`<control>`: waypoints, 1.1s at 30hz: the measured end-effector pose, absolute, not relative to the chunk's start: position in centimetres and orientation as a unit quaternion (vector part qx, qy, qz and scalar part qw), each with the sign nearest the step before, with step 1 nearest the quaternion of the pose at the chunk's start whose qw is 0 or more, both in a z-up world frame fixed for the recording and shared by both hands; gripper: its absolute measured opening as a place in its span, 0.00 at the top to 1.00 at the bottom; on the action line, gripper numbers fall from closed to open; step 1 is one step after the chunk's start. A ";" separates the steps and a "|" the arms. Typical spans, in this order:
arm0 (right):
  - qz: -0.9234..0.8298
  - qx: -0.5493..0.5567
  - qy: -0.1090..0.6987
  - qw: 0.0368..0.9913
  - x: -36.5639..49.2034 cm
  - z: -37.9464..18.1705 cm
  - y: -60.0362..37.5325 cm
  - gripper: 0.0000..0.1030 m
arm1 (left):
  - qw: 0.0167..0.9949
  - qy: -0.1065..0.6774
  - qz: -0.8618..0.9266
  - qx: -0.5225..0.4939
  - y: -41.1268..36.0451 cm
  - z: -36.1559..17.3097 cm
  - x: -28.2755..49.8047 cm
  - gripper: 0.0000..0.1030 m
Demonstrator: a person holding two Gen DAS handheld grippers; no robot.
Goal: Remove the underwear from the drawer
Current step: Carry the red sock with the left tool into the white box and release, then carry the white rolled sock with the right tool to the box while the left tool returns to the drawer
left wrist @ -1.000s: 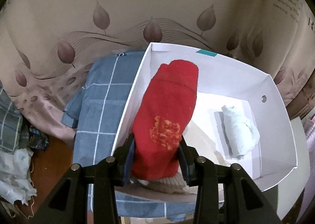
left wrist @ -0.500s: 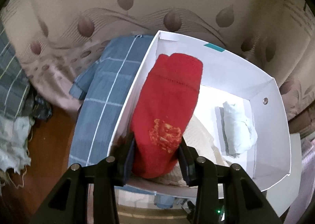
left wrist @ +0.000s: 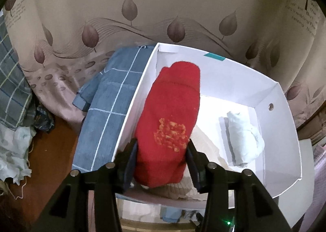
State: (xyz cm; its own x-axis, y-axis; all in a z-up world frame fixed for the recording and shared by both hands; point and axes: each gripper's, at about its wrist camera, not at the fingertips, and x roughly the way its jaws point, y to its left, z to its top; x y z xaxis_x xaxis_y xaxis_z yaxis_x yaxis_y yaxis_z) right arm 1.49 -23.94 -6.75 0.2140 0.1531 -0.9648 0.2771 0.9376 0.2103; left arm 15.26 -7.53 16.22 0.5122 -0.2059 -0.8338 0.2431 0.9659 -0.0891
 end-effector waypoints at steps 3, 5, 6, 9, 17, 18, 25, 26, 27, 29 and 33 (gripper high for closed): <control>-0.042 0.171 0.624 0.761 1.6 -6.8 -24.0 0.59 | 0.873 0.466 -0.139 0.023 -7.6 16.4 15.0 0.53; -0.042 0.171 0.625 0.761 1.6 -6.8 -24.0 0.59 | 0.878 0.454 -0.146 0.030 -7.6 16.6 14.8 0.51; -0.042 0.170 0.625 0.761 1.6 -6.8 -24.1 0.59 | 0.880 0.450 -0.151 0.028 -7.6 16.8 14.8 0.50; -0.041 0.168 0.624 0.762 1.6 -6.7 -24.1 0.59 | 0.882 0.441 -0.165 0.013 -7.1 17.3 14.7 0.44; -0.045 0.157 0.620 0.767 1.7 -6.4 -24.0 0.59 | 0.891 0.417 -0.179 -0.015 -5.0 19.2 13.5 0.42; -0.046 0.154 0.618 0.769 1.6 -6.3 -23.9 0.59 | 0.894 0.412 -0.176 -0.010 -4.6 19.3 12.9 0.42; -0.046 0.135 0.606 0.782 1.1 -5.8 -23.6 0.59 | 0.910 0.384 -0.156 0.003 -0.5 18.0 8.4 0.42; -0.046 0.135 0.604 0.784 1.1 -5.8 -23.6 0.59 | 0.913 0.382 -0.145 0.007 0.1 17.3 7.6 0.42; -0.043 0.134 0.601 0.787 1.0 -5.6 -23.6 0.59 | 0.914 0.380 -0.141 0.010 0.5 16.8 7.1 0.42; -0.037 0.129 0.591 0.795 0.7 -5.1 -23.4 0.59 | 0.916 0.381 -0.125 0.012 1.5 14.9 5.9 0.42; -0.027 0.124 0.573 0.809 0.3 -3.8 -23.4 0.59 | 0.908 0.405 -0.106 0.022 2.4 10.2 4.7 0.42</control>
State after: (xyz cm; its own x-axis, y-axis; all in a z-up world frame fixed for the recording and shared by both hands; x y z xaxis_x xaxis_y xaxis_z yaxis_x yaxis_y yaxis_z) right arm 0.32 -23.36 -3.76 0.3410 0.0979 -0.9349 0.1866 0.9677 0.1695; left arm 4.72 2.44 10.22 0.6486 -0.1749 -0.7408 0.2112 0.9764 -0.0455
